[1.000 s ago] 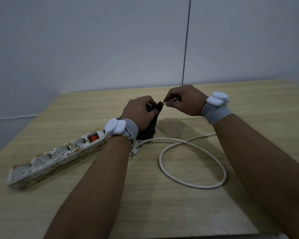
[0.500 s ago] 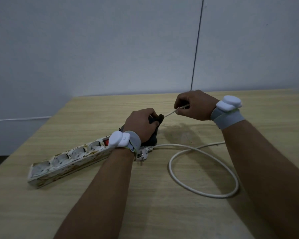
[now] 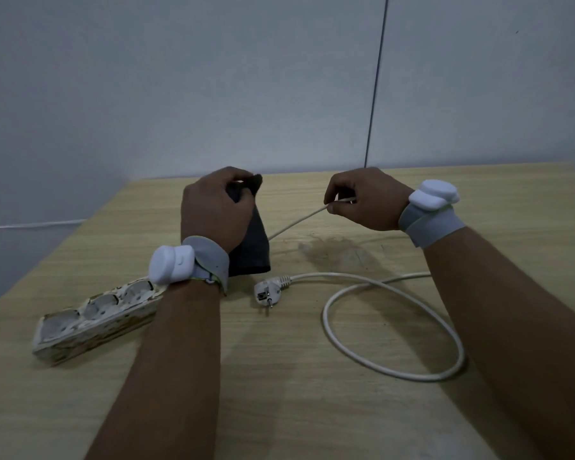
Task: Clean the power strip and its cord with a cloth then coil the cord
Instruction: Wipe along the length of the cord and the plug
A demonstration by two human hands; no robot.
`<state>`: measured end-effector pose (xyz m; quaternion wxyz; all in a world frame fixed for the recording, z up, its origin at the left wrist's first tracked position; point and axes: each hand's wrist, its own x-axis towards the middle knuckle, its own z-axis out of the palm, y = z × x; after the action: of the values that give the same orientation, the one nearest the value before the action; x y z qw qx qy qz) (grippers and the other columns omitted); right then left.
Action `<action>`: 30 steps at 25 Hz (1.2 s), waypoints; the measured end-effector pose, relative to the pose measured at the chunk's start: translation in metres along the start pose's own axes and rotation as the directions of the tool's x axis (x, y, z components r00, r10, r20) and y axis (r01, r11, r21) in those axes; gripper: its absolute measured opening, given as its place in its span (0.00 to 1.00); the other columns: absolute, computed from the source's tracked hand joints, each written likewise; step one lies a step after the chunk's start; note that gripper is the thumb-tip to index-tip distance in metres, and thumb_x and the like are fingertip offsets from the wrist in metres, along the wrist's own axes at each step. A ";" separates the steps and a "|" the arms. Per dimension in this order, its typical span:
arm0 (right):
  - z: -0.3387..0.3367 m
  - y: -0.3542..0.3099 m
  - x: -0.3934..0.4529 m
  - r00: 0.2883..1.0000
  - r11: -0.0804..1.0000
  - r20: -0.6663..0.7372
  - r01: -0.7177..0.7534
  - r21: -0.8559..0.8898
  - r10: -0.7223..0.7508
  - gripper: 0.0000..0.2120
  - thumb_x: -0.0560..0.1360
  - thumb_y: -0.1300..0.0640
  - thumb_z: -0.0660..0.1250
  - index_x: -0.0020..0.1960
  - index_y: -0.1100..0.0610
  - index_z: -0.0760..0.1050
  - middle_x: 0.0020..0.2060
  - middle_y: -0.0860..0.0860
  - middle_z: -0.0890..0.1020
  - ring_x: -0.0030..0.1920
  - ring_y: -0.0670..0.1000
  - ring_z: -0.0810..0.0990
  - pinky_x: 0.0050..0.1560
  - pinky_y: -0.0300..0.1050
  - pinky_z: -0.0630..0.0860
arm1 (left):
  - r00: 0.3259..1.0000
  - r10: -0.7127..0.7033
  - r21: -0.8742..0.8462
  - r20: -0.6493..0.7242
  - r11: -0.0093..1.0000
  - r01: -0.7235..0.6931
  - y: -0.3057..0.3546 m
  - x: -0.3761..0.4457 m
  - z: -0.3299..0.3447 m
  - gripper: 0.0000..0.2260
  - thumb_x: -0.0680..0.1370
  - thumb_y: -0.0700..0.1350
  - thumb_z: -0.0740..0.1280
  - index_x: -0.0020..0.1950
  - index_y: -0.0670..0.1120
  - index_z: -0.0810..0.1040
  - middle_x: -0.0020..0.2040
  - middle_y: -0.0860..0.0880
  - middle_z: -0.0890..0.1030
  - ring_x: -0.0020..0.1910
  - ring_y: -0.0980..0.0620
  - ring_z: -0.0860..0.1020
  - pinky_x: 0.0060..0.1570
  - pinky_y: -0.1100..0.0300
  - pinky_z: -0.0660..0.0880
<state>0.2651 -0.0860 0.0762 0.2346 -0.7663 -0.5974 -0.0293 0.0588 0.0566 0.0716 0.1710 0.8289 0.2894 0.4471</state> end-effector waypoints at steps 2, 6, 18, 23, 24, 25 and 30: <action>-0.001 -0.004 0.000 1.000 1.000 -0.025 0.004 0.004 -0.004 0.02 0.72 0.52 0.69 0.44 0.47 0.79 0.34 0.41 0.78 0.35 0.37 0.75 0.34 0.29 0.65 | 0.998 -0.027 0.018 0.057 1.000 0.026 0.007 -0.003 0.008 0.08 0.73 0.49 0.70 0.50 0.53 0.84 0.46 0.52 0.85 0.47 0.52 0.81 0.50 0.63 0.75; -0.003 -0.012 0.001 0.997 0.999 -0.070 0.033 -0.014 -0.034 0.03 0.72 0.52 0.68 0.45 0.50 0.79 0.36 0.43 0.79 0.35 0.39 0.75 0.35 0.29 0.66 | 0.983 0.050 0.001 0.177 0.999 -0.051 0.031 -0.018 0.034 0.08 0.74 0.54 0.69 0.50 0.53 0.83 0.46 0.51 0.84 0.47 0.51 0.80 0.50 0.57 0.77; -0.004 -0.013 0.000 0.991 1.000 -0.131 0.027 -0.007 -0.027 0.03 0.74 0.52 0.67 0.46 0.51 0.77 0.34 0.42 0.77 0.35 0.41 0.74 0.35 0.33 0.66 | 0.958 -0.062 0.196 0.281 0.981 0.006 0.020 -0.016 0.039 0.09 0.76 0.53 0.67 0.50 0.50 0.83 0.46 0.50 0.83 0.43 0.51 0.77 0.43 0.60 0.73; -0.008 -0.019 0.000 0.989 0.998 -0.131 0.063 -0.009 -0.063 0.02 0.74 0.52 0.67 0.44 0.49 0.75 0.31 0.40 0.75 0.33 0.39 0.73 0.34 0.32 0.64 | 0.987 0.037 0.072 0.155 0.996 -0.049 0.035 -0.020 0.044 0.09 0.76 0.51 0.67 0.51 0.49 0.83 0.46 0.49 0.82 0.45 0.50 0.77 0.46 0.58 0.74; -0.009 -0.019 -0.001 0.990 0.998 -0.126 0.063 -0.011 -0.064 0.02 0.74 0.53 0.67 0.45 0.50 0.76 0.31 0.40 0.75 0.33 0.39 0.73 0.34 0.31 0.64 | 0.982 0.013 0.119 0.189 0.992 -0.036 0.033 -0.019 0.044 0.09 0.77 0.52 0.66 0.51 0.49 0.83 0.46 0.49 0.82 0.45 0.49 0.77 0.44 0.58 0.74; -0.009 -0.018 -0.001 0.991 0.998 -0.120 0.061 -0.012 -0.062 0.02 0.74 0.53 0.67 0.45 0.50 0.76 0.32 0.39 0.75 0.34 0.39 0.73 0.35 0.31 0.65 | 0.971 -0.022 0.188 0.238 0.982 -0.024 0.030 -0.018 0.044 0.09 0.77 0.52 0.66 0.50 0.49 0.82 0.46 0.49 0.82 0.44 0.49 0.77 0.42 0.59 0.74; -0.008 -0.017 -0.001 0.992 0.999 -0.116 0.054 0.006 -0.053 0.02 0.74 0.53 0.67 0.45 0.50 0.77 0.32 0.39 0.75 0.34 0.39 0.73 0.35 0.31 0.64 | 0.899 -0.157 0.381 0.410 0.925 -0.012 0.018 -0.011 0.035 0.11 0.77 0.54 0.66 0.49 0.49 0.84 0.47 0.49 0.83 0.43 0.48 0.78 0.39 0.59 0.73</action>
<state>0.2511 -0.0868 0.0884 0.2713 -0.7461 -0.6032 -0.0772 0.0893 0.0347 0.0554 0.0867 0.9129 0.3551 0.1816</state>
